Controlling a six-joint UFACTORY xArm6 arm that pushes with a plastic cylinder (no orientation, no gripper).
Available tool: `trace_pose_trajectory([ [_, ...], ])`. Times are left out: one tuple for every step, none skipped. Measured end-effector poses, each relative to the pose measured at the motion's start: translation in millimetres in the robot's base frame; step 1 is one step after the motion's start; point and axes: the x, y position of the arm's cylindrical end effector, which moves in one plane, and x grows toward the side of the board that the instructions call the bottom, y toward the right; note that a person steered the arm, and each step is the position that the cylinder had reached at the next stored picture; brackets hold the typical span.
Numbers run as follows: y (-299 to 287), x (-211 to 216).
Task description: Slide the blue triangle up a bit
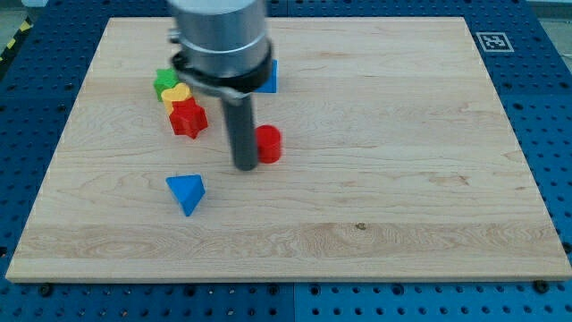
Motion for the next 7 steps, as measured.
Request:
trace_pose_trajectory([
  [9.7,-0.4],
  [-15.3,-0.4],
  [-72.5,-0.4],
  [-128.3,4.6],
  [-149.4,68.0],
  [-143.8,81.5],
  [-126.9,80.2],
])
